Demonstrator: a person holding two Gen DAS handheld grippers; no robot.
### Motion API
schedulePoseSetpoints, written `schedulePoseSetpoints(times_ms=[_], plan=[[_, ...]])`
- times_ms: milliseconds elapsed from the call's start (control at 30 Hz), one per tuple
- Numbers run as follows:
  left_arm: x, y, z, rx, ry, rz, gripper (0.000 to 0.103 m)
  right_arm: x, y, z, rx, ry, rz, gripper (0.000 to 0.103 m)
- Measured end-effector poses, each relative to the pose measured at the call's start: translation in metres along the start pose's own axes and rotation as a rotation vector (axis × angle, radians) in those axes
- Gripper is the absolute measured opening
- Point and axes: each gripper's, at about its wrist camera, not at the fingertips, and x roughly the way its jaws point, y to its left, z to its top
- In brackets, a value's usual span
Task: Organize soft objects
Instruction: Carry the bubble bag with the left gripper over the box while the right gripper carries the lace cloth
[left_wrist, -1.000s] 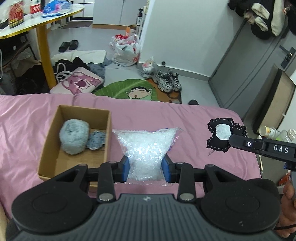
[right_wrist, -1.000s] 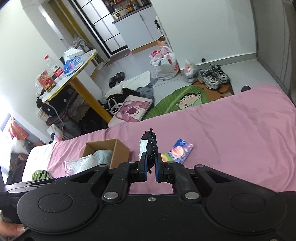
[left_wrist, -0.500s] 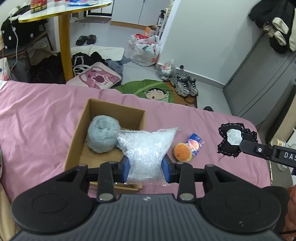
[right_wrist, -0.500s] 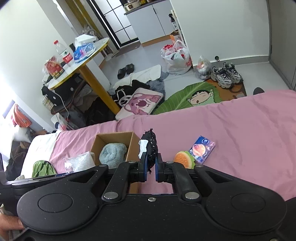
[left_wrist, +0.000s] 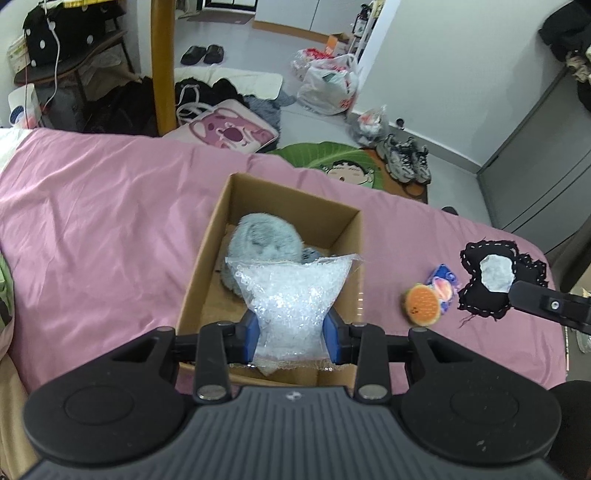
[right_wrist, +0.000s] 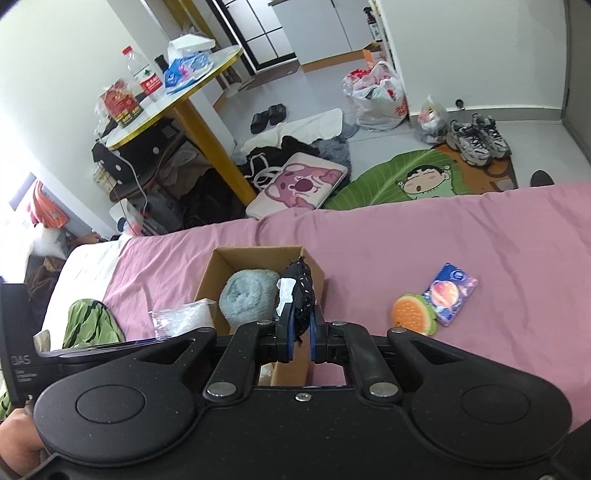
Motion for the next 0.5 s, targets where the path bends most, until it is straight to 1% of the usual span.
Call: schedulePoseSetpoints(times_ms=[133,500], plan=[[0.017,0.009,0.002,-0.021,0.032,0.006,0.035,0.012,0.011,0.004,-0.015,0.022,0.009,0.008],[0.058,0.022,0.007,-0.010,0.117,0.028,0.035,0.045,0.037,0.012,-0.065,0.085,0.020,0.008]])
